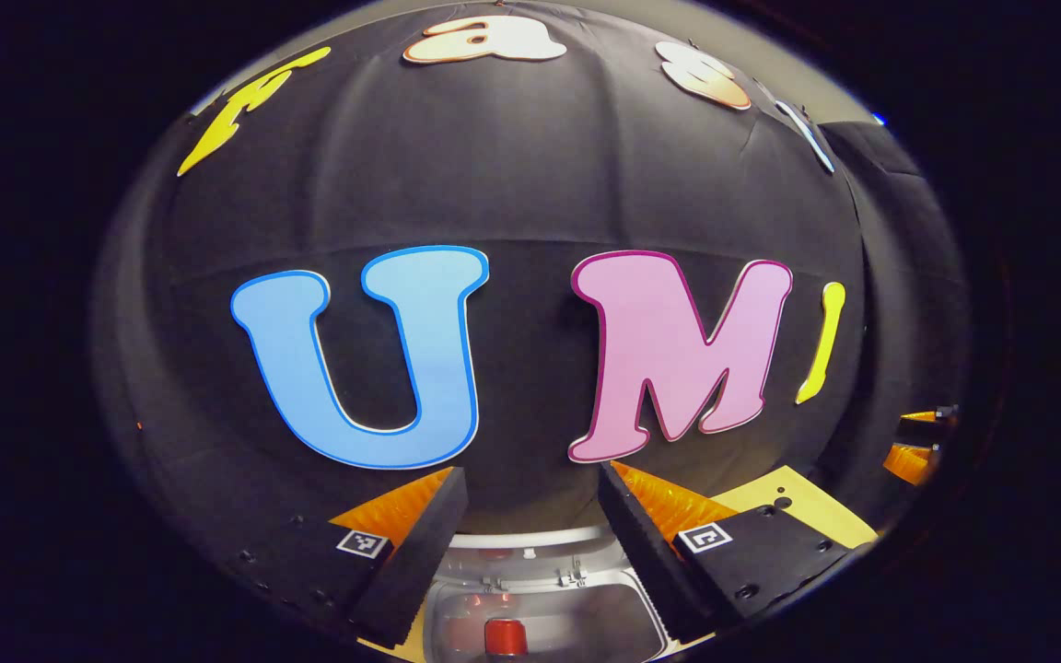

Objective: Press the lid of the desktop garbage bin to open it, pick up the crumpled paper on the desktop and throw it into the bin, then pick up the pop can on the desktop and drop it into the bin, and finally close the garbage bin lid.

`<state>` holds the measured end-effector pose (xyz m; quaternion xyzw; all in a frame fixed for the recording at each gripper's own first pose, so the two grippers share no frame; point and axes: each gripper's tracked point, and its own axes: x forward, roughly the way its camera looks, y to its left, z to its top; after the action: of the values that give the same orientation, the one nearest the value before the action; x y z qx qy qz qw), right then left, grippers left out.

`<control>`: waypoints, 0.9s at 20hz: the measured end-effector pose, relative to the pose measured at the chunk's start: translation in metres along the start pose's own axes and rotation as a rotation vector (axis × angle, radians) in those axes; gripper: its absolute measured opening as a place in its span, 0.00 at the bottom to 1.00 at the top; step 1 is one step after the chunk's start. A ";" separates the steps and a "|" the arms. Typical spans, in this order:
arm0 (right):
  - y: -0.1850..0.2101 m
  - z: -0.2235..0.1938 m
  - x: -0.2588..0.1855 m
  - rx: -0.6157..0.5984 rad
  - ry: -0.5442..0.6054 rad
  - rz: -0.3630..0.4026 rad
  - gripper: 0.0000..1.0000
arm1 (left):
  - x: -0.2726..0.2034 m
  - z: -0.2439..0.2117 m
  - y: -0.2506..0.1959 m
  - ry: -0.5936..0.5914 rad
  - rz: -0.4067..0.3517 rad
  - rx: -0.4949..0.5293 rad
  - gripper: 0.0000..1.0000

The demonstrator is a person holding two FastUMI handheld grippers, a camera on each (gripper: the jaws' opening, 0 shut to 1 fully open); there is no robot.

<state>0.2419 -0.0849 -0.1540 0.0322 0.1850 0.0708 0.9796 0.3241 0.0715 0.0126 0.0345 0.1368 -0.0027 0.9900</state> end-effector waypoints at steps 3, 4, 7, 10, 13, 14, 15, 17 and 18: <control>0.009 -0.013 -0.011 0.010 0.020 -0.002 0.97 | -0.027 -0.019 -0.007 0.018 0.005 -0.010 0.98; 0.012 -0.018 -0.015 0.012 0.029 -0.001 0.97 | -0.037 -0.026 -0.011 0.020 0.003 -0.032 0.97; 0.021 -0.032 -0.029 0.016 0.058 0.009 0.97 | -0.059 -0.056 -0.016 0.040 0.019 -0.060 0.97; 0.025 -0.044 -0.043 0.004 0.080 0.003 0.97 | -0.077 -0.085 -0.019 0.045 0.024 -0.066 0.97; 0.024 -0.056 -0.064 -0.004 0.099 -0.015 0.97 | -0.088 -0.112 -0.022 0.048 0.019 -0.107 0.97; 0.021 -0.059 -0.072 -0.007 0.101 -0.026 0.97 | -0.090 -0.123 -0.022 0.060 0.020 -0.116 0.98; 0.021 -0.062 -0.080 -0.006 0.103 -0.033 0.97 | -0.092 -0.131 -0.023 0.064 0.020 -0.122 0.99; 0.014 -0.070 -0.095 0.006 0.117 -0.057 0.97 | -0.093 -0.143 -0.025 0.064 0.019 -0.117 0.98; 0.012 -0.072 -0.101 0.012 0.119 -0.067 0.96 | -0.094 -0.151 -0.025 0.073 0.020 -0.106 0.99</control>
<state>0.1211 -0.0858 -0.1833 0.0276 0.2444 0.0385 0.9685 0.1922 0.0566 -0.1087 -0.0164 0.1723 0.0157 0.9848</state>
